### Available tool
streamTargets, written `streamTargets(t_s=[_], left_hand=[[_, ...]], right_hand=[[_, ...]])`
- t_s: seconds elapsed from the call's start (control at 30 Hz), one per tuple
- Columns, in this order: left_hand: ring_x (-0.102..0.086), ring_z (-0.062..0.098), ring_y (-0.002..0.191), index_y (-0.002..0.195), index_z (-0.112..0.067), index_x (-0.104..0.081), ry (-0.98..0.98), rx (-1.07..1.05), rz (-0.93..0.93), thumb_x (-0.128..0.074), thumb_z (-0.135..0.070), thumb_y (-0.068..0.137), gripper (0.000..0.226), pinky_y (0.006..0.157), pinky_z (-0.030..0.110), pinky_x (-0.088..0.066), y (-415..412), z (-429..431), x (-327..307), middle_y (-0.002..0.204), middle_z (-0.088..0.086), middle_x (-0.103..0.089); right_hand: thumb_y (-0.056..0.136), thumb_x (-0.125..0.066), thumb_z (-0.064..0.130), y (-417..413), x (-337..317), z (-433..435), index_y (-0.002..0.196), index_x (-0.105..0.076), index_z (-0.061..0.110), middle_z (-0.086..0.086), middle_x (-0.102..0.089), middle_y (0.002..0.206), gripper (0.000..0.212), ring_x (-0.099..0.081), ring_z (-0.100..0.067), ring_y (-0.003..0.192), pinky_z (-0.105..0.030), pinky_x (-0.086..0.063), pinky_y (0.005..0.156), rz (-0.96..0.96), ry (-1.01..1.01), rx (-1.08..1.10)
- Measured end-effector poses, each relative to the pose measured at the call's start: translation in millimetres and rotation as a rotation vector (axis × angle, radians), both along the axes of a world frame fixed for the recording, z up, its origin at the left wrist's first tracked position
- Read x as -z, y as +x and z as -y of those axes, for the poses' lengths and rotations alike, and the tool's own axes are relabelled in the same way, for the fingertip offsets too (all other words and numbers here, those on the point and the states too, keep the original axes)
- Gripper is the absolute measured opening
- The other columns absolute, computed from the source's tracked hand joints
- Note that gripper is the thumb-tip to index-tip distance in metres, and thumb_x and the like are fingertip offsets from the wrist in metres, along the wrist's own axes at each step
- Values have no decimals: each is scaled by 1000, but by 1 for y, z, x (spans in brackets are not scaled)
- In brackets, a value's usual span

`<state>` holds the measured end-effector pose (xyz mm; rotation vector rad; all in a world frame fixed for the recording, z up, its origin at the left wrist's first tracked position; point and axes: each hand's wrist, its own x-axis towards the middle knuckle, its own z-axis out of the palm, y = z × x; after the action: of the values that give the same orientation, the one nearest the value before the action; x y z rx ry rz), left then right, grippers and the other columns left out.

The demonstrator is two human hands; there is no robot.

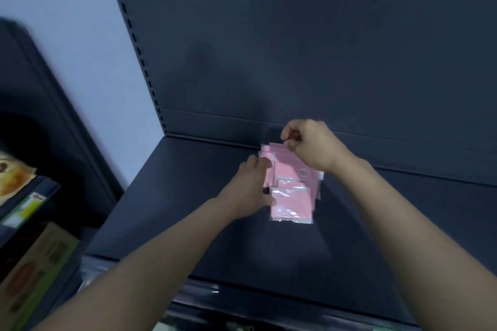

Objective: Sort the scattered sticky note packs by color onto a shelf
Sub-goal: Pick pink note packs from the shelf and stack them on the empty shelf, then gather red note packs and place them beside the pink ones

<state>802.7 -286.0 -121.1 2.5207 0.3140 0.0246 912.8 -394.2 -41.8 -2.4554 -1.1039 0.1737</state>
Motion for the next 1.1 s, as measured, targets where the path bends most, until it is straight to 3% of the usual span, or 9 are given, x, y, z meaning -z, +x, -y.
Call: streamTargets(t_s=[0.17, 0.43, 0.53, 0.7, 1.1], left_hand=[[-46, 21, 109, 125, -12, -49, 133, -193, 126, -63, -19, 87, 42, 90, 25, -38, -59, -52, -42, 119, 5, -45], [-52, 20, 95, 109, -13, -58, 426, -603, 291, -61, -15, 86, 24, 79, 25, -38, -240, -134, -121, 99, -1, -50], [-53, 26, 97, 104, -10, -60, 538, -729, 294, -62, -13, 84, 20, 80, 29, -37, -326, -153, -144, 102, 8, -56], [-52, 25, 100, 108, -10, -59, 640, -959, 276, -62, -11, 83, 24, 81, 28, -36, -471, -174, -161, 105, 8, -57], [-51, 21, 96, 110, -14, -58, 757, -1491, 131, -59, -16, 88, 22, 83, 35, -44, -730, -160, -174, 101, 1, -56]], right_hand=[[91, -55, 12, -40, -25, -71, 104, -65, 12, -5, -67, 103, 16, -61, -23, 97, -33, -50, 86, 88, 49, -243], [96, -51, 19, -190, -85, -186, 118, -60, 13, -4, -63, 109, 24, -59, -23, 99, -39, -49, 90, 234, 162, -621], [93, -54, 18, -273, -104, -229, 112, -62, 13, -5, -64, 109, 21, -57, -25, 101, -38, -47, 88, 319, 232, -754], [94, -53, 20, -422, -130, -289, 117, -60, 14, -8, -61, 116, 25, -56, -27, 109, -40, -46, 91, 412, 301, -988], [97, -51, 25, -700, -138, -356, 123, -57, 17, -4, -55, 124, 28, -51, -25, 114, -38, -44, 92, 398, 411, -1448]])
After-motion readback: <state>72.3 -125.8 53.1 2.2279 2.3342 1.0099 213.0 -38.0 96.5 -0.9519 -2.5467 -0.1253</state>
